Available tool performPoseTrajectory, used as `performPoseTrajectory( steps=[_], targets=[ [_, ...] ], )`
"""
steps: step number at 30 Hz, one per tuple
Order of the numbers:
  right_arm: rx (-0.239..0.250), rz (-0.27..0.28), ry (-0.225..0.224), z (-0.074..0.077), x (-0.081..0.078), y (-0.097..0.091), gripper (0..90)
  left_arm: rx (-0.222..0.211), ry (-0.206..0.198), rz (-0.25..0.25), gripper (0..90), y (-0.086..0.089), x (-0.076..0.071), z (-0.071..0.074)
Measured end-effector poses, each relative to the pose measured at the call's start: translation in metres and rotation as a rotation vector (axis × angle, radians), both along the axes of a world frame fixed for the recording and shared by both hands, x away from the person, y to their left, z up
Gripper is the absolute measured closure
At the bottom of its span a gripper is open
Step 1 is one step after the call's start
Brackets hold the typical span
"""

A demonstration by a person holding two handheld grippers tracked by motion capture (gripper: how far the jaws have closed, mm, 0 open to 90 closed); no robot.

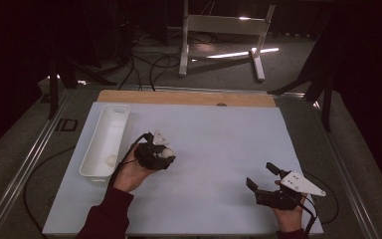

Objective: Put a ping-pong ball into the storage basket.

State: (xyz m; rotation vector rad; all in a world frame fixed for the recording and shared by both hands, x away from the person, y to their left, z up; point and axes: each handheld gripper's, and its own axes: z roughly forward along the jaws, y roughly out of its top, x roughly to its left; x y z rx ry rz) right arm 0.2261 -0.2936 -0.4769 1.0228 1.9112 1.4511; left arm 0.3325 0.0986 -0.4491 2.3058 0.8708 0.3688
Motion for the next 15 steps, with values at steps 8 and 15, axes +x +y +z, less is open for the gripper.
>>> performPoseTrajectory(
  steps=[8, 15],
  targets=[
    [0.000, -0.001, 0.000, 0.0000, 0.0000, 0.0001, 8.9, 0.000, -0.006, -0.005, 51.8, 0.0005, -0.0003, 0.0044],
    [0.000, -0.001, 0.000, 0.0003, -0.0002, -0.0001, 8.9, -0.006, -0.011, -0.005, 51.8, 0.0007, -0.0007, 0.0096]
  ],
)
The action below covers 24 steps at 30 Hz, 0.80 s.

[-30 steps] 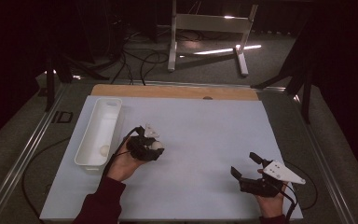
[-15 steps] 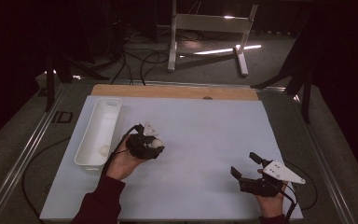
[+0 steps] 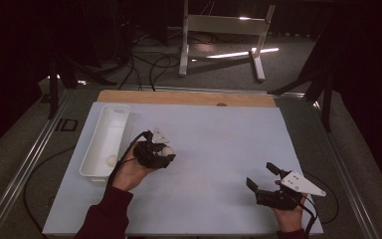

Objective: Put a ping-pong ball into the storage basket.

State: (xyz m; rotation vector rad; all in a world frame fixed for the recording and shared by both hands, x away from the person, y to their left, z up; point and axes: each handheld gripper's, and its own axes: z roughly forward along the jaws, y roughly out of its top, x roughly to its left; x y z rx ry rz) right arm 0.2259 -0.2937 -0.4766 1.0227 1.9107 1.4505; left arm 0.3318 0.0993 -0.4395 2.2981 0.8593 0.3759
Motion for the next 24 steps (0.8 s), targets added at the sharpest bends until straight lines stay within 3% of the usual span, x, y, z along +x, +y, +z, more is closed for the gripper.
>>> performPoseTrajectory(
  steps=[24],
  targets=[
    [0.002, 0.001, 0.001, 0.000, 0.000, 0.000, 8.9, -0.008, -0.017, -0.007, 51.8, 0.003, -0.002, 0.011]
  ],
)
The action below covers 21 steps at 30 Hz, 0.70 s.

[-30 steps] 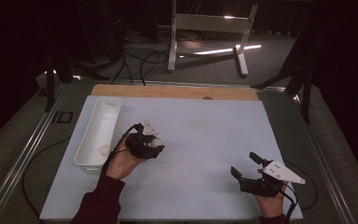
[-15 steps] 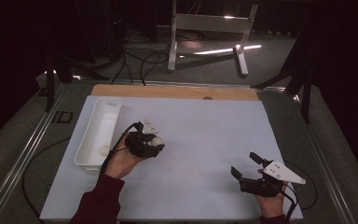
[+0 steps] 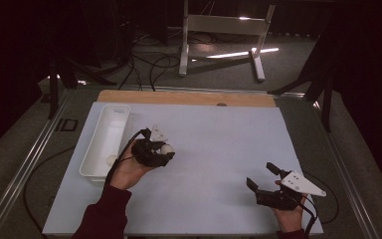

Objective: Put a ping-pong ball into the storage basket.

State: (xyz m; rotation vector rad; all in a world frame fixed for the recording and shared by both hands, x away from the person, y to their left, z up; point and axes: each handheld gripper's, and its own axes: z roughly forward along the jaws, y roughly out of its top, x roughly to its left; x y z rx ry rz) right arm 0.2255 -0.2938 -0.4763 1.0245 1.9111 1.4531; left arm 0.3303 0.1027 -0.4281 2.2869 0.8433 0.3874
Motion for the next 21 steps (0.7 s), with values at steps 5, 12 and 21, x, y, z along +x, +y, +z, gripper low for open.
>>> performPoseTrajectory(
  steps=[5, 12, 21],
  targets=[
    [-0.002, 0.001, -0.001, 0.000, 0.000, 0.000, 8.9, -0.006, -0.004, 0.002, 51.8, 0.002, 0.000, 0.003],
    [-0.001, -0.001, -0.001, -0.001, 0.000, 0.000, 8.9, -0.004, -0.011, -0.001, 51.8, 0.003, 0.001, 0.009],
    [-0.001, 0.000, -0.001, 0.000, 0.000, 0.000, 8.9, -0.003, -0.018, 0.001, 51.8, 0.004, 0.001, 0.015]
  ],
)
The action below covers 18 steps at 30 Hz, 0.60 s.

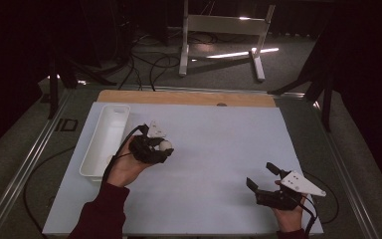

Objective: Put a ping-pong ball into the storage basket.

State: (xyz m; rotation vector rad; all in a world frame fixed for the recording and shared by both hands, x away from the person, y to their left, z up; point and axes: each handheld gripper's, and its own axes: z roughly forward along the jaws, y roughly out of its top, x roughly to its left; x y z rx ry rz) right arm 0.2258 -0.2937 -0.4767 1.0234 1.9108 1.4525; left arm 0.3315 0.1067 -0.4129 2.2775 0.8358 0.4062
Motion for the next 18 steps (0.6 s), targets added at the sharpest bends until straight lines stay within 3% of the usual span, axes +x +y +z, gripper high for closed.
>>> performPoseTrajectory(
  steps=[18],
  targets=[
    [0.001, 0.000, 0.001, 0.000, 0.000, 0.000, 8.9, -0.022, -0.007, 0.009, 51.8, 0.006, 0.002, 0.011]
  ],
)
